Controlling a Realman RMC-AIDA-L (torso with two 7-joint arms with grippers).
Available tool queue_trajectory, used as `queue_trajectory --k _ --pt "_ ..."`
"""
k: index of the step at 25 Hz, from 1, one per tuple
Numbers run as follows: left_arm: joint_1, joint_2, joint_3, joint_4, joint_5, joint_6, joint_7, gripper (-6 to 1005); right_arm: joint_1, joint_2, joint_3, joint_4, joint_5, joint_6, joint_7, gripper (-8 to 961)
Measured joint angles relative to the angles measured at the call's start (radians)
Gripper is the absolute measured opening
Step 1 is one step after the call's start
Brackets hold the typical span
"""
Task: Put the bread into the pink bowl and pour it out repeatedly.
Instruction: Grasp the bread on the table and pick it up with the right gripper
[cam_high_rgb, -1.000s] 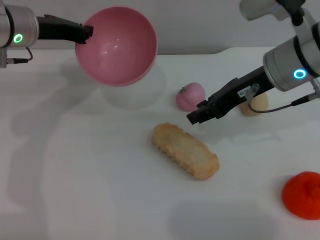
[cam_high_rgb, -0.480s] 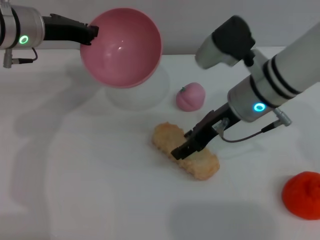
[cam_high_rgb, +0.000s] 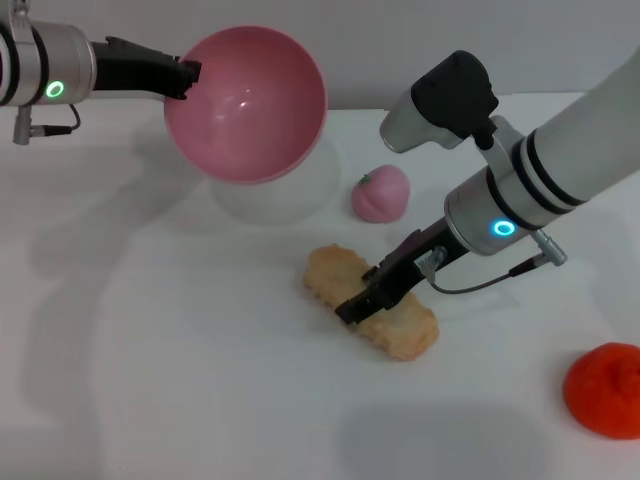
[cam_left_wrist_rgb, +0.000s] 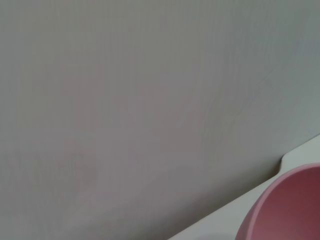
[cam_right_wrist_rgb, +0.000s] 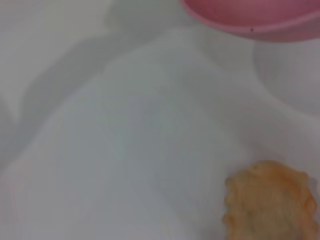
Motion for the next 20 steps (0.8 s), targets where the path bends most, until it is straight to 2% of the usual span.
queue_trajectory --k 6,20 --pt "0.002 0.0 0.0 0.0 0.0 -0.009 0.0 46 0.0 0.0 -0.003 0.049 0.004 -0.025 -0.001 669" --pt "0.001 -0.008 0.003 0.0 0.0 -0.009 0.0 46 -0.015 -0.004 -0.005 0.053 -0.034 -0.079 0.002 667"
